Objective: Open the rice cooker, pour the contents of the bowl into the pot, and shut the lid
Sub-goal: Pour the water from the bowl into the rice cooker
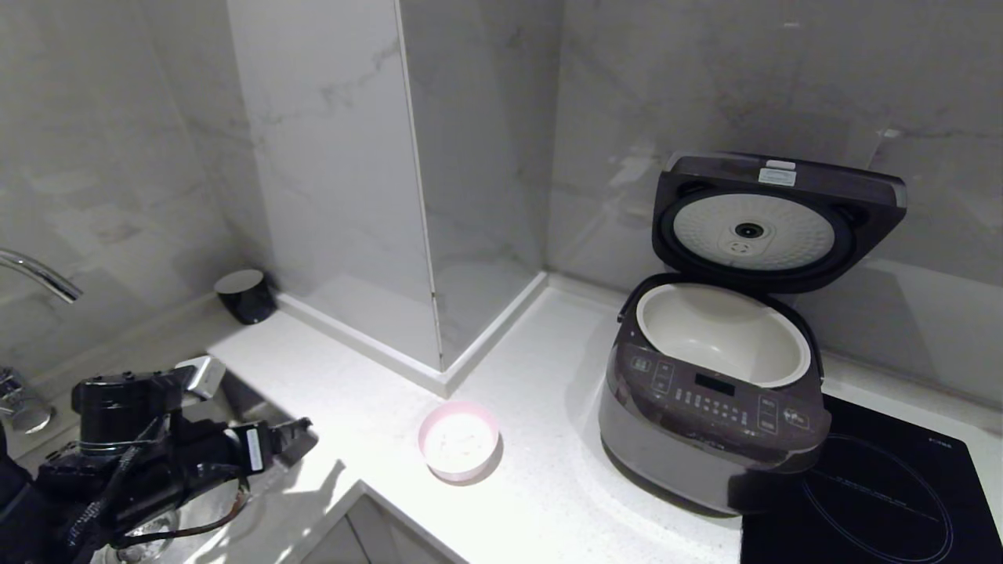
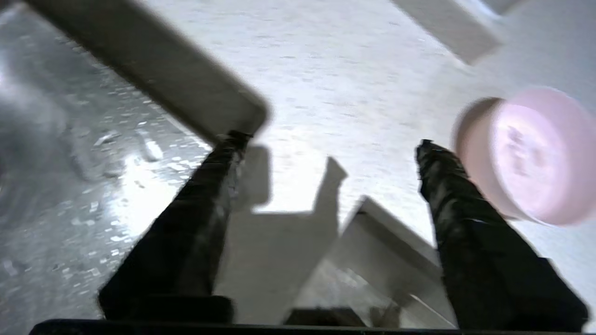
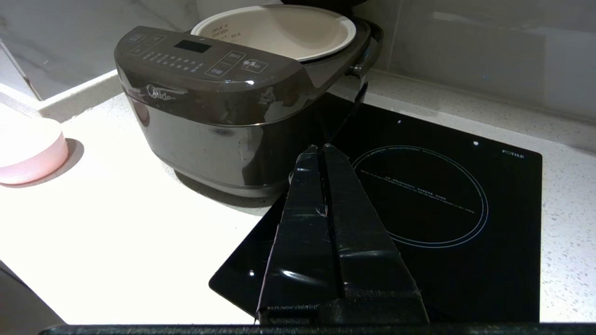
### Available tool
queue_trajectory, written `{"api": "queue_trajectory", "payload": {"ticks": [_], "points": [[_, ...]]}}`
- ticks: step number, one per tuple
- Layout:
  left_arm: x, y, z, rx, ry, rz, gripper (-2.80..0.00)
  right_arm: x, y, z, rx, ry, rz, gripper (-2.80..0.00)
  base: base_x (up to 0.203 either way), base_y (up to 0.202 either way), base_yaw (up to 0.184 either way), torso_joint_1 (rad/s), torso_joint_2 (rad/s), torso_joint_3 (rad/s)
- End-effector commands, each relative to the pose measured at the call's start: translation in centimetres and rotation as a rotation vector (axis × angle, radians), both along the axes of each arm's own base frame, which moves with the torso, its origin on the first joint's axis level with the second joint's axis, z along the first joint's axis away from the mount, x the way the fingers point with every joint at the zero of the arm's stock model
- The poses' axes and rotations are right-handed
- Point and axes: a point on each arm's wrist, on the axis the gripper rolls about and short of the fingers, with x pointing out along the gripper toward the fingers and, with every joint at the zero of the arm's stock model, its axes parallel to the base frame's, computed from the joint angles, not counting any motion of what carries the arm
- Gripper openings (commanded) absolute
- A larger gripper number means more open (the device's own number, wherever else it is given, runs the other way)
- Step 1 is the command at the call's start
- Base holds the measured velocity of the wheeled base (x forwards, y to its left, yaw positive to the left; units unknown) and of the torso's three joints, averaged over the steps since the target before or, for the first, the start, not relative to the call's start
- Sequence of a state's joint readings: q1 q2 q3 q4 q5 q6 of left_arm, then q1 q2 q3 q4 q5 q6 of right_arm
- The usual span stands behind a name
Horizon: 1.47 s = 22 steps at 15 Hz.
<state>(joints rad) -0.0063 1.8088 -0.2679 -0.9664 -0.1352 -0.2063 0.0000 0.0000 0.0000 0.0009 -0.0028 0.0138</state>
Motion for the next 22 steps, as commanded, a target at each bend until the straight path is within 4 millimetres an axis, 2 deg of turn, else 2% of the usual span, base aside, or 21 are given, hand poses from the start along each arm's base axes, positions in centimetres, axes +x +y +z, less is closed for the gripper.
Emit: {"api": "queue_trajectory", "payload": {"ticks": [1, 4, 10, 15, 18, 20, 22], "points": [[-0.3, -2.1, 0.6, -0.006, -0.028, -0.078, -2.8, 0.0, 0.0, 0.0, 0.0, 0.001, 0.0, -2.8, 0.0, 0.0, 0.0, 0.0, 0.0, 0.0], [-0.5, -4.1, 0.8, -0.01, -0.039, -0.149, -2.8, 0.0, 0.0, 0.0, 0.0, 0.001, 0.0, -2.8, 0.0, 0.0, 0.0, 0.0, 0.0, 0.0], [-0.9, -6.3, 1.7, -0.007, -0.084, -0.233, -2.8, 0.0, 0.0, 0.0, 0.0, 0.001, 0.0, -2.8, 0.0, 0.0, 0.0, 0.0, 0.0, 0.0], [-1.1, -7.9, 2.8, 0.021, -0.143, -0.234, -2.8, 0.0, 0.0, 0.0, 0.0, 0.001, 0.0, -2.8, 0.0, 0.0, 0.0, 0.0, 0.0, 0.0], [-2.4, -8.4, 4.4, -0.013, -0.201, -0.266, -2.8, 0.0, 0.0, 0.0, 0.0, -0.001, 0.0, -2.8, 0.0, 0.0, 0.0, 0.0, 0.0, 0.0], [-3.5, -9.5, 4.6, -0.019, -0.207, -0.326, -2.8, 0.0, 0.0, 0.0, 0.0, 0.001, 0.0, -2.8, 0.0, 0.0, 0.0, 0.0, 0.0, 0.0], [-4.7, -9.5, 4.7, -0.016, -0.213, -0.349, -2.8, 0.0, 0.0, 0.0, 0.0, 0.001, 0.0, -2.8, 0.0, 0.0, 0.0, 0.0, 0.0, 0.0]]}}
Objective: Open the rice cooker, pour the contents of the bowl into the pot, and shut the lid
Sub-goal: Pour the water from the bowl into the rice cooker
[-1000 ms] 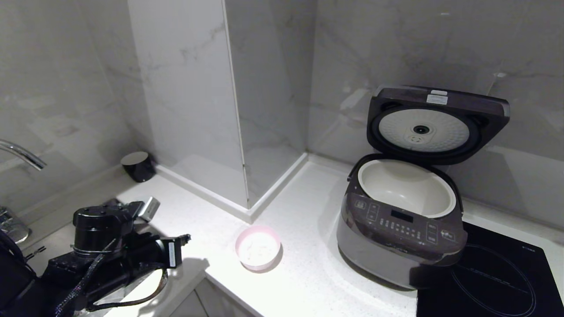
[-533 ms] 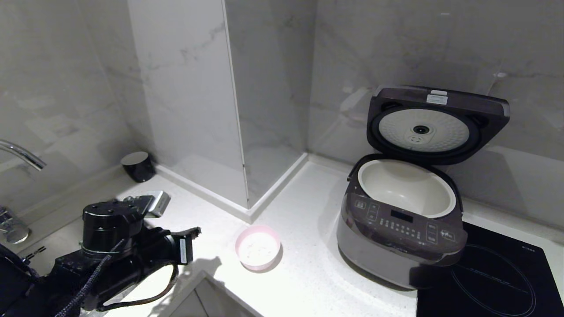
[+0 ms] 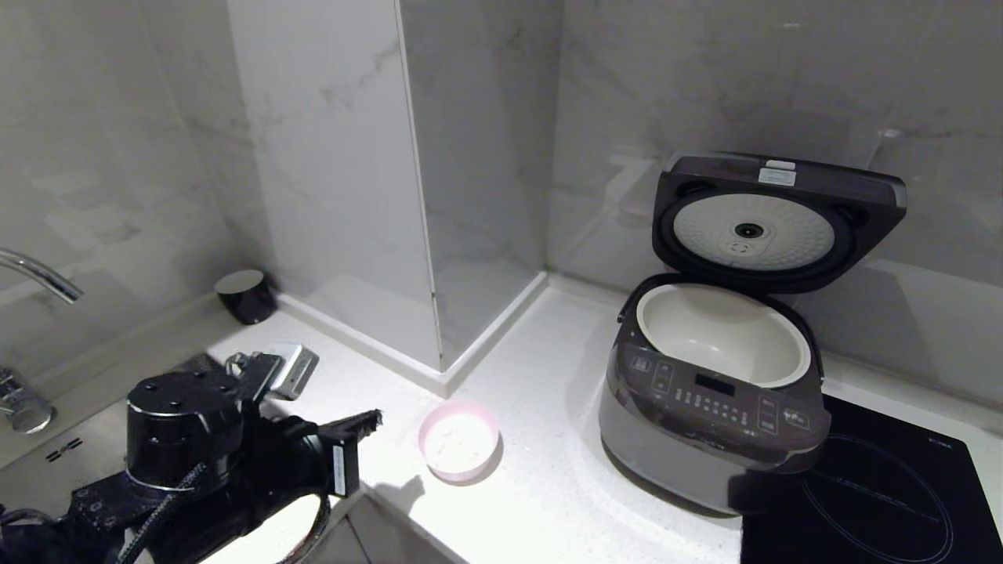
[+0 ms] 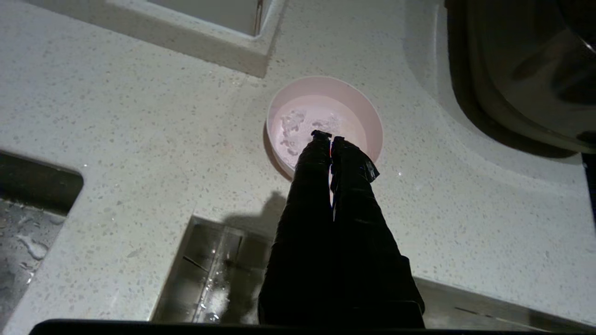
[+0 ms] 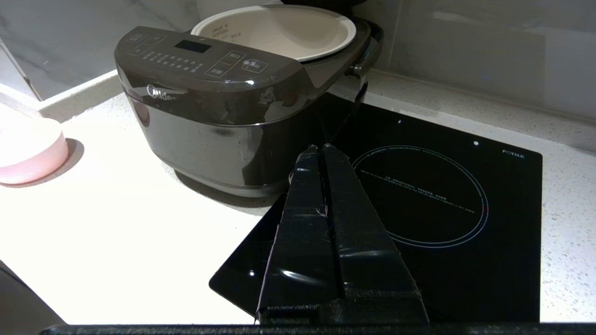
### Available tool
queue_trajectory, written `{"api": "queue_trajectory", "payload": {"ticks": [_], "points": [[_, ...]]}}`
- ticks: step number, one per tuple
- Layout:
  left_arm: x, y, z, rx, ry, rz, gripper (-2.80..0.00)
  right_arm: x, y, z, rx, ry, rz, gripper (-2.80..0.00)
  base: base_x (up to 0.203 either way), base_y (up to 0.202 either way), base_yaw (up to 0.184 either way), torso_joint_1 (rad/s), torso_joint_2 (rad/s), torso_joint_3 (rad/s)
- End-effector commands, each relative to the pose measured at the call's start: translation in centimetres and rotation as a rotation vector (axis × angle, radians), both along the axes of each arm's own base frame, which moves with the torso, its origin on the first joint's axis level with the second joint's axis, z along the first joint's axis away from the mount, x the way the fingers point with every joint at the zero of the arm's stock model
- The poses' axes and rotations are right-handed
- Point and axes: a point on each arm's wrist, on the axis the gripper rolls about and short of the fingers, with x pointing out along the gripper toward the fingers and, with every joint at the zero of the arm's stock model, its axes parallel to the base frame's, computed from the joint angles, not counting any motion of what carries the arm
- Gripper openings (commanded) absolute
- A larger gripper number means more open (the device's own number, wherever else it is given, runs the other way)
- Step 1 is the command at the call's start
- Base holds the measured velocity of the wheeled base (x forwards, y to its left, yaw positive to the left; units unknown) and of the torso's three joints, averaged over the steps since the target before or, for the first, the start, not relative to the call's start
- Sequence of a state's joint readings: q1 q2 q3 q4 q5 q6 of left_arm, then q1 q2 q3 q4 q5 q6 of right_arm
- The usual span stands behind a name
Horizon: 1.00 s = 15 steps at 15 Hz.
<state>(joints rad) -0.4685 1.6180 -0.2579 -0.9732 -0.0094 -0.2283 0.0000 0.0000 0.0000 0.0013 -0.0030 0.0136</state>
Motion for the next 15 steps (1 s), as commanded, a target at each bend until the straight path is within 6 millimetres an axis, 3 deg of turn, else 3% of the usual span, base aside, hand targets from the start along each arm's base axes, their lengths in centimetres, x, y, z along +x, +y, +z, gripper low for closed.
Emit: {"api": "queue_trajectory", "payload": {"ticks": [1, 6, 12, 15], "points": [[-1.0, 0.3, 1.0, -0.021, -0.043, -0.011, -2.8, 0.0, 0.0, 0.0, 0.0, -0.001, 0.0, -2.8, 0.0, 0.0, 0.0, 0.0, 0.0, 0.0], [-5.1, 3.6, 6.0, -0.021, -0.316, 0.083, -2.8, 0.0, 0.0, 0.0, 0.0, -0.001, 0.0, -2.8, 0.0, 0.0, 0.0, 0.0, 0.0, 0.0], [-15.5, 9.2, 9.6, 0.121, -0.467, 0.331, -2.8, 0.0, 0.0, 0.0, 0.0, -0.001, 0.0, -2.8, 0.0, 0.0, 0.0, 0.0, 0.0, 0.0], [-19.8, 10.3, 10.1, 0.189, -0.522, 0.575, -2.8, 0.0, 0.0, 0.0, 0.0, -0.001, 0.0, -2.8, 0.0, 0.0, 0.0, 0.0, 0.0, 0.0]]}}
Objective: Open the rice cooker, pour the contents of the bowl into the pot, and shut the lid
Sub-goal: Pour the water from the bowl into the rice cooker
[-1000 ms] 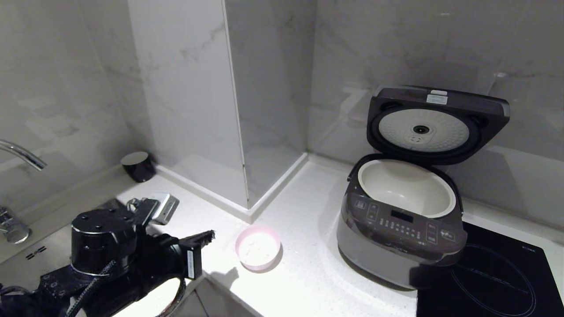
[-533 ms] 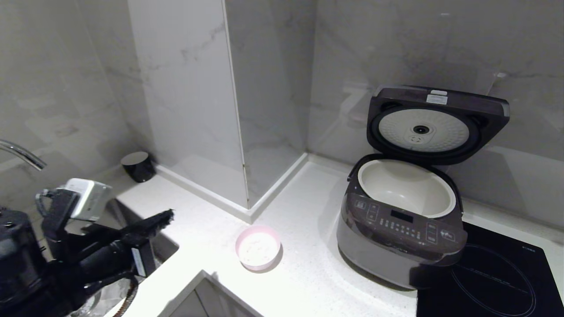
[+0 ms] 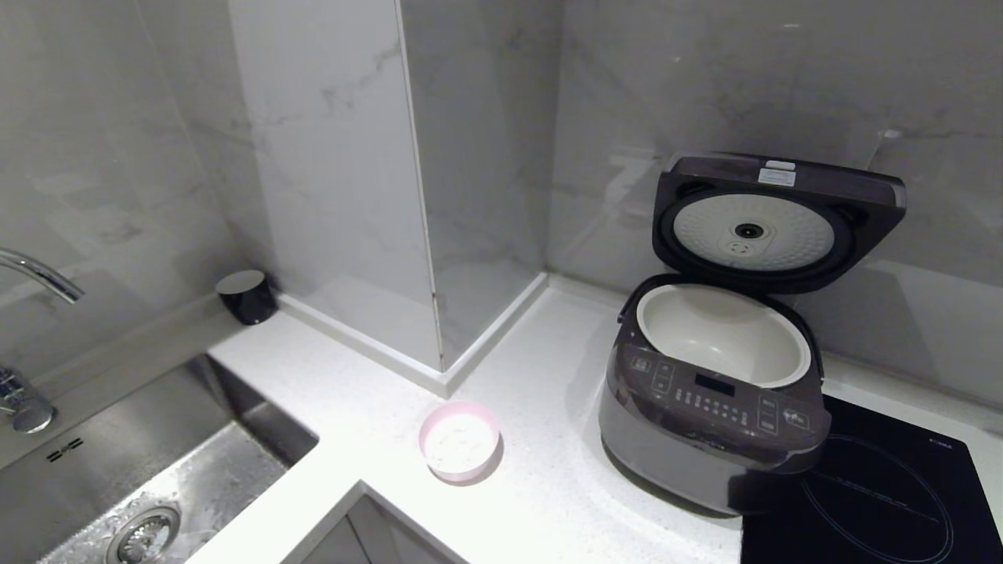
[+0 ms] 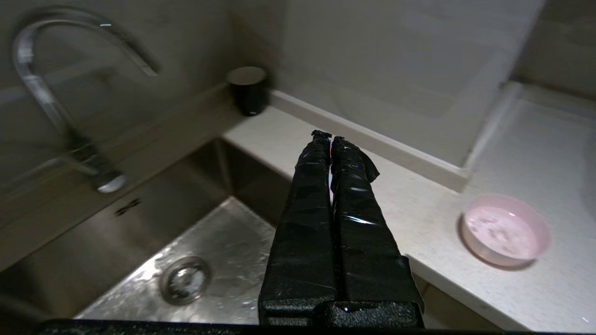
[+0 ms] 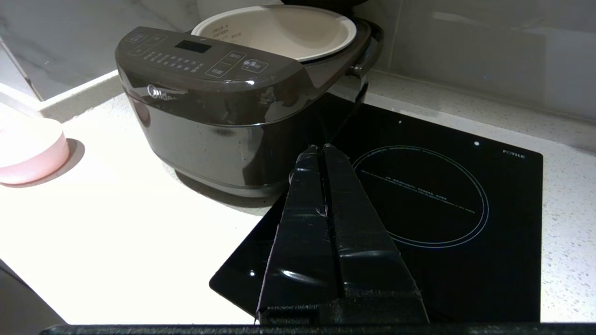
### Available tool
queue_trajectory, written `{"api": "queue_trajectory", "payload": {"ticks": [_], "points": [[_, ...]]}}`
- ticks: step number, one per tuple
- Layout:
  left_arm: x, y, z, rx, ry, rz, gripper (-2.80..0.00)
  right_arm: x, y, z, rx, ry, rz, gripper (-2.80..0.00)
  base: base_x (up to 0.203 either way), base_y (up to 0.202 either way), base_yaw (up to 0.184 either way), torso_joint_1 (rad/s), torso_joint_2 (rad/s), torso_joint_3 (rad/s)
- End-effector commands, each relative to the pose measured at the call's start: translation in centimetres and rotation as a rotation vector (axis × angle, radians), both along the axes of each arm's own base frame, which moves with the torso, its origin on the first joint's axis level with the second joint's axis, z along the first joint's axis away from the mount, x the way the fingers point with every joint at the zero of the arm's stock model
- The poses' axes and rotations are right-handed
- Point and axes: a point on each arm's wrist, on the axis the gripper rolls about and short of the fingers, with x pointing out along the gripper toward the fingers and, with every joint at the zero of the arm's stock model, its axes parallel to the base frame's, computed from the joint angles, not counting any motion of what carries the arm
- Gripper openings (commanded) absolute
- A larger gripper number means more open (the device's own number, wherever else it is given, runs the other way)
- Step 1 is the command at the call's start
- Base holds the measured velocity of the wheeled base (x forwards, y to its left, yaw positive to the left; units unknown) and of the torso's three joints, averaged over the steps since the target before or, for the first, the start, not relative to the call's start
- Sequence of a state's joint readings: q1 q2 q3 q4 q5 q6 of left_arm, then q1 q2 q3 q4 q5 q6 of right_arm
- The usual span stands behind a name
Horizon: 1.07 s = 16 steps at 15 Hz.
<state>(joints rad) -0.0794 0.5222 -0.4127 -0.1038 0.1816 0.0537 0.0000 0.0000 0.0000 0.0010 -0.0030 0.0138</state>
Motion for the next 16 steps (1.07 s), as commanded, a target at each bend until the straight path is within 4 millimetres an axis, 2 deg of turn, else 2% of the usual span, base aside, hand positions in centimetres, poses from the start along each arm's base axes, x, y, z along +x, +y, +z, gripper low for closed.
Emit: {"api": "queue_trajectory", "payload": {"ticks": [1, 4, 7, 10, 13, 16], "points": [[-3.8, 0.2, -0.2, 0.003, -0.131, 0.086, -2.8, 0.0, 0.0, 0.0, 0.0, 0.0, 0.0, -2.8, 0.0, 0.0, 0.0, 0.0, 0.0, 0.0], [-5.1, 0.1, -4.3, 0.018, -0.13, 0.105, -2.8, 0.0, 0.0, 0.0, 0.0, 0.0, 0.0, -2.8, 0.0, 0.0, 0.0, 0.0, 0.0, 0.0], [-6.4, 0.0, -7.3, 0.052, -0.195, 0.023, -2.8, 0.0, 0.0, 0.0, 0.0, 0.0, 0.0, -2.8, 0.0, 0.0, 0.0, 0.0, 0.0, 0.0], [-5.1, -0.1, -11.4, 0.068, -0.064, -0.027, -2.8, 0.0, 0.0, 0.0, 0.0, 0.0, 0.0, -2.8, 0.0, 0.0, 0.0, 0.0, 0.0, 0.0], [-4.7, -0.3, -13.0, 0.042, 0.009, -0.121, -2.8, 0.0, 0.0, 0.0, 0.0, 0.0, 0.0, -2.8, 0.0, 0.0, 0.0, 0.0, 0.0, 0.0], [-4.8, -0.3, -13.1, 0.014, 0.018, -0.145, -2.8, 0.0, 0.0, 0.0, 0.0, 0.0, 0.0, -2.8, 0.0, 0.0, 0.0, 0.0, 0.0, 0.0]]}}
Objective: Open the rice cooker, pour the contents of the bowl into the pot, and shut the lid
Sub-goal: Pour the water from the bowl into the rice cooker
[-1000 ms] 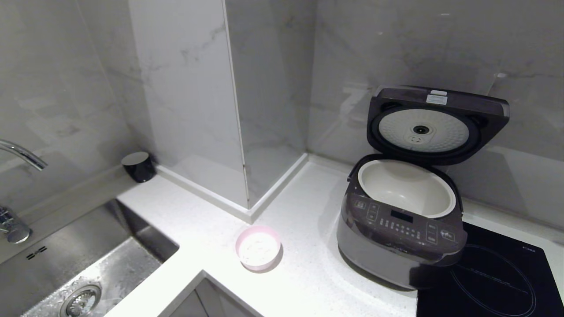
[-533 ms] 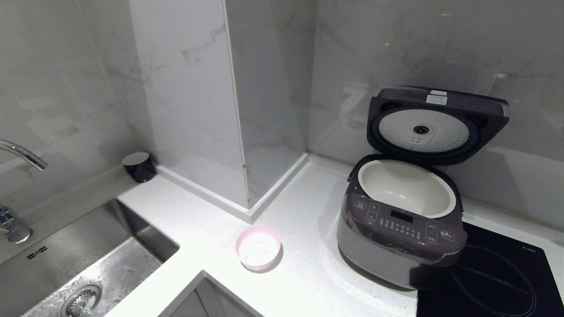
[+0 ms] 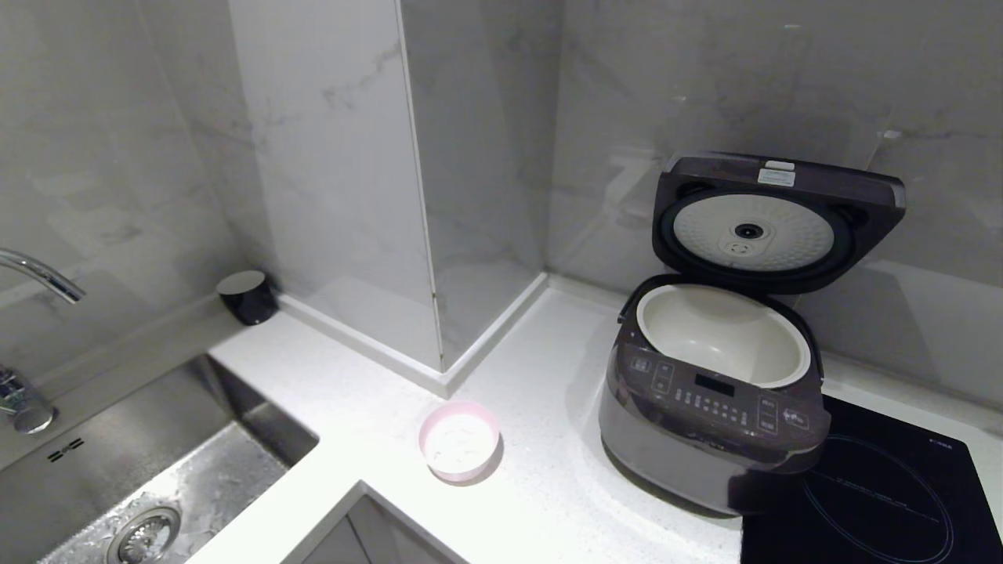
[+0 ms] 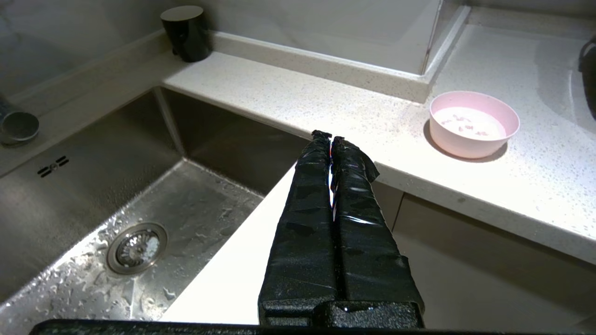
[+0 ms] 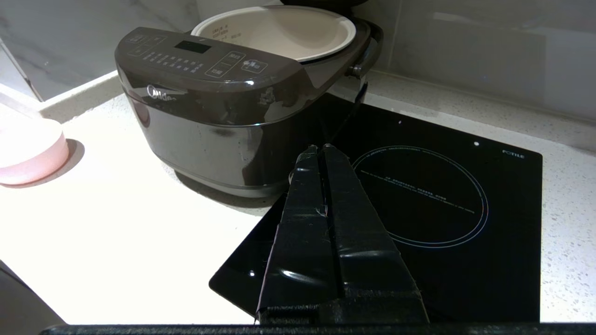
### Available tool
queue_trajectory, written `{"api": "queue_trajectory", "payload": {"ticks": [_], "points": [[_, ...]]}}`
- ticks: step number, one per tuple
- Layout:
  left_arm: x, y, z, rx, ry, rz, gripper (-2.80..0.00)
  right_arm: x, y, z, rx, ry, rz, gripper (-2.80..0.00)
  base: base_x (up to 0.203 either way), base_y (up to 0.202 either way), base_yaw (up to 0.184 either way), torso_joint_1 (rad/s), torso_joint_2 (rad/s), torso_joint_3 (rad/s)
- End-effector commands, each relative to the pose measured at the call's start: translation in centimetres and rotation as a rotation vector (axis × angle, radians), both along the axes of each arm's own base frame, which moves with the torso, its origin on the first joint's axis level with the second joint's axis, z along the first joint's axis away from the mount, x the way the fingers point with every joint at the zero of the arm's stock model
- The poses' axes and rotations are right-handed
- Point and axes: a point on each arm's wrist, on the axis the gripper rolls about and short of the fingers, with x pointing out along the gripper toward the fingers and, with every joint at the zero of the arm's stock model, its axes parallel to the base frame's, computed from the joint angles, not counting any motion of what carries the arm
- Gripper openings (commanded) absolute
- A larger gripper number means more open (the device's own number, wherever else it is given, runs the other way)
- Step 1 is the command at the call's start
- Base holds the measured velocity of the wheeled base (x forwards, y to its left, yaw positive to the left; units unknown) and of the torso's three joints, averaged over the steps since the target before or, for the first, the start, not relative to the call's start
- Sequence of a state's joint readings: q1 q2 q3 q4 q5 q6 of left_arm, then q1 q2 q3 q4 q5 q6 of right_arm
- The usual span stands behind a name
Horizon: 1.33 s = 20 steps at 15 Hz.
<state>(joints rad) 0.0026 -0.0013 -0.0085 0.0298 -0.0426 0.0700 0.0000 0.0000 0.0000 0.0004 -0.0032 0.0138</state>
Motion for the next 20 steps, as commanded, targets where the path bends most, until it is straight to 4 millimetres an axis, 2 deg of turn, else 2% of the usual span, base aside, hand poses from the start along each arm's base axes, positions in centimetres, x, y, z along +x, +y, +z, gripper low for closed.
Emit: {"api": "queue_trajectory", "payload": {"ticks": [1, 9, 20], "points": [[0.02, 0.01, -0.03, -0.002, 0.003, 0.005, -2.8, 0.0, 0.0, 0.0, 0.0, 0.0, 0.0, -2.8, 0.0, 0.0, 0.0, 0.0, 0.0, 0.0], [0.02, -0.01, -0.03, 0.004, 0.003, 0.0, -2.8, 0.0, 0.0, -0.01, 0.0, 0.001, 0.001, -2.8, -0.001, 0.002, -0.008, 0.0, 0.0, 0.001], [0.02, -0.01, -0.03, 0.004, 0.003, -0.001, -2.8, 0.0, 0.0, -0.01, 0.0, 0.001, 0.0, -2.8, -0.007, 0.015, -0.16, 0.005, 0.0, 0.0]]}}
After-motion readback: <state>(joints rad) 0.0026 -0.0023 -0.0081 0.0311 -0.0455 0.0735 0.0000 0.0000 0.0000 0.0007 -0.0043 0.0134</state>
